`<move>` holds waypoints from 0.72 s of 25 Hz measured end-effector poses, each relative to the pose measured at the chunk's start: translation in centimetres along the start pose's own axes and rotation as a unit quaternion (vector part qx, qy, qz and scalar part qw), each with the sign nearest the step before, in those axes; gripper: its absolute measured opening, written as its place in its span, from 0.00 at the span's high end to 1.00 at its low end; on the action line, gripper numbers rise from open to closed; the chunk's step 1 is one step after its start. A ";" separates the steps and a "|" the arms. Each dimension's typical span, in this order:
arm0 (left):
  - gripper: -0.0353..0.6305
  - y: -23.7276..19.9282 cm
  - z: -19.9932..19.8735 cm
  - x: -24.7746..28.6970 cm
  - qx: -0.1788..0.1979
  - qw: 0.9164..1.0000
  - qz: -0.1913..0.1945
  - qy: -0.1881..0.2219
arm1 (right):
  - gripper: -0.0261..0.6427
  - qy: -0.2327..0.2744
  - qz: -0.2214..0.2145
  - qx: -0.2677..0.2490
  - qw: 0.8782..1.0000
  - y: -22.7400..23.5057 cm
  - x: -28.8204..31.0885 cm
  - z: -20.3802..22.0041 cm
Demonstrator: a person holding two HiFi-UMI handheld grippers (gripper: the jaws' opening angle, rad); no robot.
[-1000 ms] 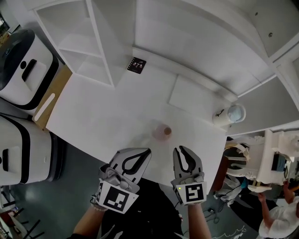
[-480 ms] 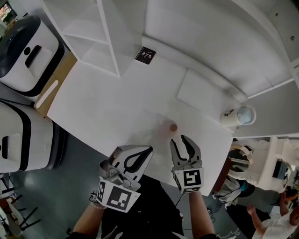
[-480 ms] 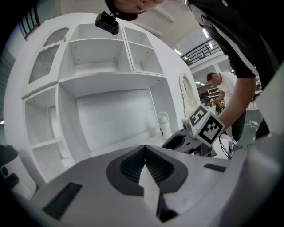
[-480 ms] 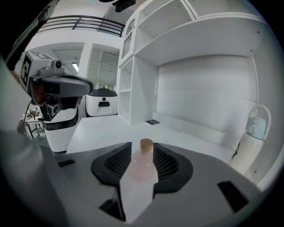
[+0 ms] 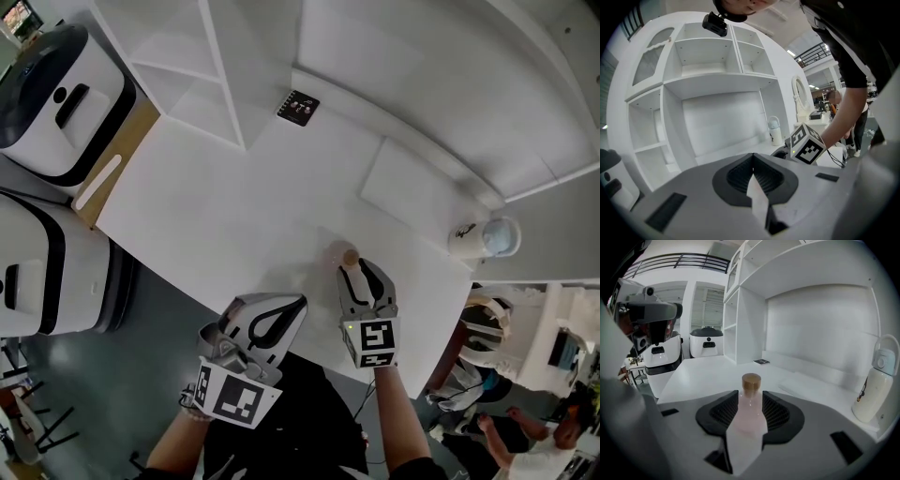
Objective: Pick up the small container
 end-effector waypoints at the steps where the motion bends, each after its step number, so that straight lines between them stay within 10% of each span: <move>1: 0.94 0.0 0.0 0.1 0.001 1.000 -0.001 0.000 | 0.75 0.001 -0.002 0.002 1.000 0.0 0.2 0.0; 18: 0.94 0.3 0.9 0.9 -0.009 1.000 -0.016 -0.013 | 0.75 0.047 -0.006 0.015 0.999 0.5 1.9 -0.6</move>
Point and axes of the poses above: the fingertips, and each gripper's own axes: x forward along the fingers, y to its right, z out of its underside, the point moved 7 cm from there along -x, backward along the fingers, and after that the axes turned 13 degrees about -x, right-handed, at the moved point
